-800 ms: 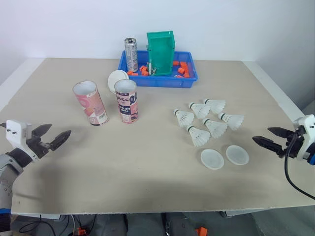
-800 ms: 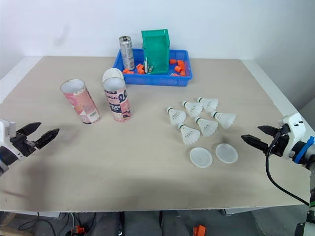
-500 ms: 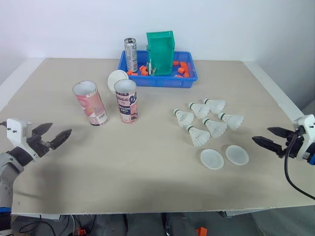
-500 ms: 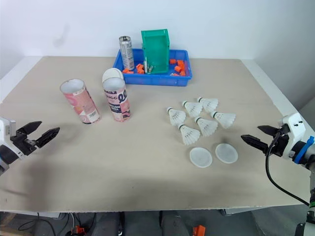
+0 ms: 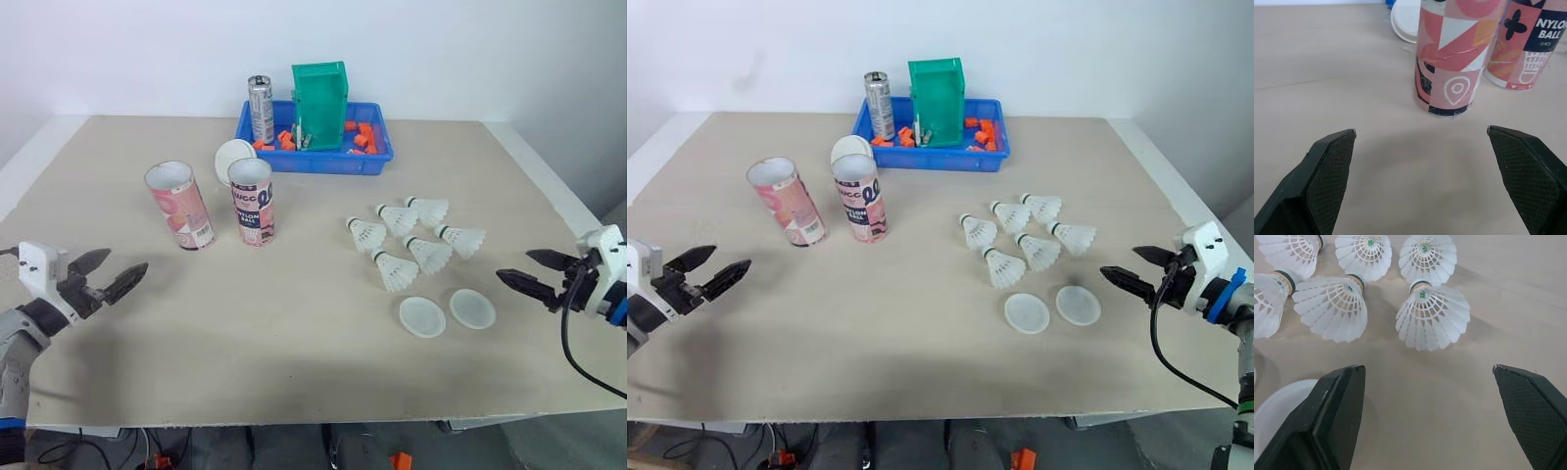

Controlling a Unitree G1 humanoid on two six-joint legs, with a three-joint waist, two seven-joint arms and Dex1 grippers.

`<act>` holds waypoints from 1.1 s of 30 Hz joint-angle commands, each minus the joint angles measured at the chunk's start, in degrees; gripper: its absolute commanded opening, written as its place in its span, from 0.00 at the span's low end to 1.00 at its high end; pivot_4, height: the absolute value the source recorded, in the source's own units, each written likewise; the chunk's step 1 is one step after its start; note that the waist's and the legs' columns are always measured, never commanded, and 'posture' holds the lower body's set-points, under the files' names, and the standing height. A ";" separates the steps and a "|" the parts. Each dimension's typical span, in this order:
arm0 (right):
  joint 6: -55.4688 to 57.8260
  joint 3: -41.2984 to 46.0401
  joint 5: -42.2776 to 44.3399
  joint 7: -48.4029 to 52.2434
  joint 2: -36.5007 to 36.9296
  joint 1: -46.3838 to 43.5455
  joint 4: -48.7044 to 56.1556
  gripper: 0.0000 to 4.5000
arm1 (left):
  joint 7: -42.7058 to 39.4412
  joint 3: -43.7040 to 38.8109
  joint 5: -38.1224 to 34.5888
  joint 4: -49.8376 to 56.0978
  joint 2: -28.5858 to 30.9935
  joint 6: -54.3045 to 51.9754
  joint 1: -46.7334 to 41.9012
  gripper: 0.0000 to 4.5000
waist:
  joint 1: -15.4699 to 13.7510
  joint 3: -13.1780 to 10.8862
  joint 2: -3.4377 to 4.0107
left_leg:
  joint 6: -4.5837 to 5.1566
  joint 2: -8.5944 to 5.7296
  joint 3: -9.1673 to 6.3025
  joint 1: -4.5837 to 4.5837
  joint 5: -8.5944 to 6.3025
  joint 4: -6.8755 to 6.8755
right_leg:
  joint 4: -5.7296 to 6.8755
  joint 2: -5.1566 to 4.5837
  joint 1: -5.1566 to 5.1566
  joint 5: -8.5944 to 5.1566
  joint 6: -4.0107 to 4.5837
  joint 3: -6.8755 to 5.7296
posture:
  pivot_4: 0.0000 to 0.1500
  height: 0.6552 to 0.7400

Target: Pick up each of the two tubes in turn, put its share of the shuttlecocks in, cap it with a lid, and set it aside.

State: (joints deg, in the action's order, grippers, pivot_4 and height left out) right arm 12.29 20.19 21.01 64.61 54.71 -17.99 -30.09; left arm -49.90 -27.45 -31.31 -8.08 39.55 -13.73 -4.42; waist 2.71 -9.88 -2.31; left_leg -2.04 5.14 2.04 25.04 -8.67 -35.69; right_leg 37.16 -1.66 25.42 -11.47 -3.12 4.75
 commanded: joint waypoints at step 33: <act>17.55 -18.99 13.12 -18.59 -21.61 2.94 61.55 1.00 | -12.23 13.14 14.44 -50.49 -7.21 31.51 -36.58 1.00 | -1.23 0.11 -0.14 | 0.01 0.14 -0.35 0.16 0.01 -0.01 | 0.03 0.30 -0.06 0.01 0.06 -0.16 | 1.00 0.63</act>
State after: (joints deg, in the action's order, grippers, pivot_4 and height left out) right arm 29.82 0.43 32.78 46.81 33.27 -14.69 28.35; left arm -61.80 -14.15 -17.60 -57.55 32.03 16.18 -39.53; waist 1.48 -9.78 -2.44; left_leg -2.03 5.28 1.68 25.21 -8.66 -35.72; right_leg 37.19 -1.37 25.35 -11.46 -3.07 4.59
